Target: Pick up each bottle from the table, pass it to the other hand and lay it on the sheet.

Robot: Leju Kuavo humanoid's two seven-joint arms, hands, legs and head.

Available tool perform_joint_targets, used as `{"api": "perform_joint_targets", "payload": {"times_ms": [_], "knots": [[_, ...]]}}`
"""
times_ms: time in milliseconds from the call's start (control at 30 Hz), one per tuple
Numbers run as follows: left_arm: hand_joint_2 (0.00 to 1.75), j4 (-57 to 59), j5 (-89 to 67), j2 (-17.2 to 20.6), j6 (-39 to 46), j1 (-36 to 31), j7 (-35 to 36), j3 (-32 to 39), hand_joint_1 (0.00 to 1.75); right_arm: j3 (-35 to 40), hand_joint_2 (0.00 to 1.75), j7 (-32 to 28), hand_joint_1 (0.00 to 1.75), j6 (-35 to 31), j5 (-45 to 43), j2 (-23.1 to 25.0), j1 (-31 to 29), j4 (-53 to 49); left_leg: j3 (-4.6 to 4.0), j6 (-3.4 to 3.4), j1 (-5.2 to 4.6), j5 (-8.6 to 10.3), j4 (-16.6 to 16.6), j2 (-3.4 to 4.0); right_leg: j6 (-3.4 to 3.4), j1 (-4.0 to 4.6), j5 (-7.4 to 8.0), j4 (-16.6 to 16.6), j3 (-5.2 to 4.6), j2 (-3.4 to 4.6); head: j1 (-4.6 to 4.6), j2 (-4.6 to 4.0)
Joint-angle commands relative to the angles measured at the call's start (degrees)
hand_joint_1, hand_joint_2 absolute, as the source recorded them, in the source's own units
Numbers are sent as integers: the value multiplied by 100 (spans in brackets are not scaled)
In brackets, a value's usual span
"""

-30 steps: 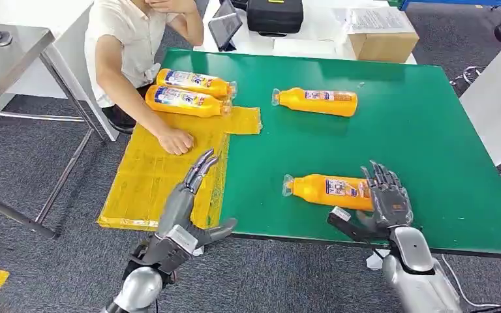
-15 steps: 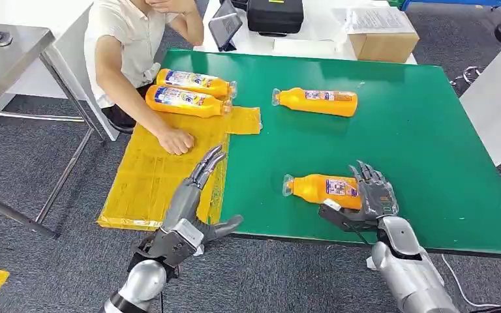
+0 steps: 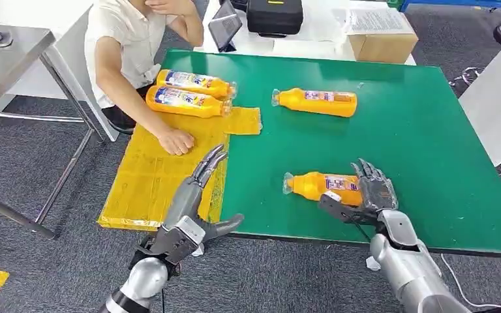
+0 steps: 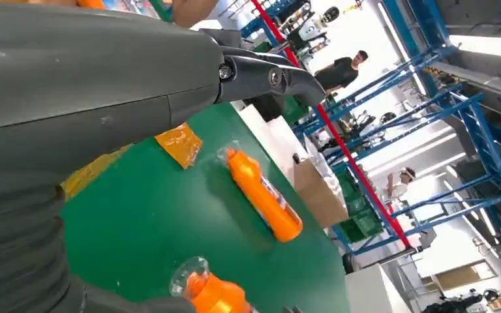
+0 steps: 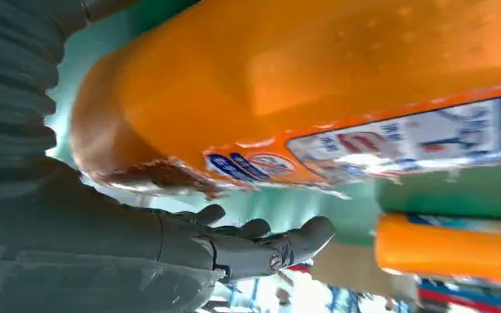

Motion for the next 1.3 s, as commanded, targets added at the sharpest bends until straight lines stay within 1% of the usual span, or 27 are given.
{"api": "perform_joint_targets", "payload": {"times_ms": [33,133,167,200,233,300,333,367,400,467,500,533,567,667,700,733,767,800,900,933,1000,1033,1100,1133,1200,1233,1300], "knots": [[175,323,24,102,0,-209,36,-128,0,152,175,134,0,163,30,-141,-116,899,22,-9,8,-1,-4,-17,-9,7,-4,-10,32,-13,2,0],[175,321,23,102,0,-209,37,-128,0,155,175,136,3,168,31,-127,-121,899,34,-15,11,-3,-6,-13,-16,11,-4,-14,49,-7,0,0],[175,315,18,104,7,-209,43,-129,0,127,175,202,65,235,10,-126,-121,923,38,-14,11,-3,-6,-14,-15,10,-4,-13,52,-10,2,0],[175,303,15,109,11,-208,46,-126,0,115,175,234,138,320,6,-167,-109,960,35,-9,8,-1,-4,-14,-10,8,-3,-11,47,-11,0,0],[175,287,6,115,20,-207,54,-123,0,97,175,292,155,488,-10,-195,-103,991,44,-17,13,0,-9,-23,-18,13,-4,-19,59,-18,0,0],[175,271,-4,126,27,-200,67,-113,0,64,175,312,157,680,-47,-288,-52,1009,41,-11,8,0,-6,-19,-11,8,-3,-14,55,-14,-2,0],[175,258,-12,125,34,-186,80,-105,0,62,175,321,152,779,-57,-326,-32,1011,46,-17,12,-1,-8,-23,-18,12,-4,-17,61,-16,2,0],[175,242,-10,129,32,-166,80,-93,0,15,175,295,155,934,-147,-363,34,929,40,-7,6,0,-5,-17,-8,6,-3,-12,54,-13,0,0],[175,229,-13,138,34,-137,84,-78,0,-4,175,213,168,970,-204,-412,128,826,47,-15,13,-1,-8,-33,-16,13,-6,-19,66,-28,2,0],[175,219,-15,158,18,-105,62,-66,0,-138,175,-88,173,1145,-513,-446,297,639,54,-8,8,-2,-5,-20,-8,8,-5,-15,64,-16,2,0],[175,255,6,162,22,-106,63,-48,0,-454,175,-696,171,1658,-1228,-391,447,458,56,-8,7,-1,-8,-29,-9,7,-7,-16,73,-24,0,0],[175,291,49,175,23,-119,37,-49,0,-644,175,-1034,169,2112,-1730,-346,539,371,61,-13,13,-1,-12,-37,-14,13,-7,-23,80,-32,2,0],[175,423,155,200,3,-195,-89,-73,0,-807,175,-1535,171,2978,-2581,-356,713,129,65,-14,14,-1,-12,-42,-15,14,-9,-25,84,-36,0,0],[175,497,197,185,-4,-256,-149,-81,0,-559,175,-1533,175,2785,-2846,-391,822,-210,75,-18,21,0,-19,-55,-20,19,-11,-37,98,-46,0,0],[175,478,199,176,-3,-262,-149,-74,0,-538,175,-1610,175,2790,-2973,-314,785,-322,91,-13,27,-7,-14,-41,-16,27,-10,-44,88,-35,7,0],[175,476,198,170,-9,-270,-149,-75,0,-507,175,-1639,175,2878,-3133,-289,785,-438,104,-24,44,-36,-3,-2,-17,42,-15,-47,75,0,13,0],[175,477,198,164,-14,-275,-149,-76,0,-456,175,-1644,175,2920,-3243,-279,788,-534,109,-35,48,-43,-8,3,-34,46,-22,-48,86,9,11,0],[175,479,206,156,-16,-272,-149,-73,0,-457,175,-1684,175,2939,-3352,-243,796,-612,131,-28,36,-53,-12,17,-24,38,-16,-43,147,20,2,0],[175,483,224,143,-27,-244,-156,-63,0,-425,175,-1784,175,2922,-3747,-174,919,-847,128,-36,45,-46,-13,25,-36,49,-11,-45,140,22,7,0],[175,479,248,142,-26,-228,-177,-55,0,-474,175,-1873,168,2976,-3949,-128,980,-940,131,-33,43,-48,-11,23,-33,47,-13,-44,141,19,4,0],[175,299,415,115,56,-1,-240,117,0,-541,175,-2043,159,2945,-4202,88,1210,-1380,132,-37,45,-46,-16,25,-37,48,-13,-46,140,23,2,0],[175,211,556,93,46,107,-239,211,0,-542,175,-2075,159,2934,-4262,179,1292,-1578,132,-34,46,-48,-15,34,-33,48,-12,-48,140,31,9,0],[175,-152,1314,32,10,719,-123,784,0,-387,175,-2006,162,2851,-4417,741,1610,-2502,129,-30,47,-54,-9,54,-29,49,-13,-42,136,50,7,0],[175,-187,1360,66,-58,825,-176,842,0,-248,175,-1764,162,2748,-4396,835,1694,-2746,141,-39,52,-63,-20,84,-38,54,-12,-49,141,82,7,0],[175,-188,1364,78,-98,861,-204,867,0,-160,175,-1655,162,2705,-4426,852,1724,-2846,136,-44,51,-69,-19,91,-43,53,-19,-37,137,90,7,0],[175,-158,1358,38,-104,841,-219,888,0,-99,175,-1622,162,2681,-4508,772,1720,-2857,122,-38,51,-64,-10,74,-40,53,-22,-30,124,70,7,0],[175,-174,1592,-53,-192,959,-66,1010,0,-41,175,-1851,164,2613,-4622,894,1768,-3015,106,-45,50,-63,-6,52,-43,53,-28,-23,105,48,2,0]]}}
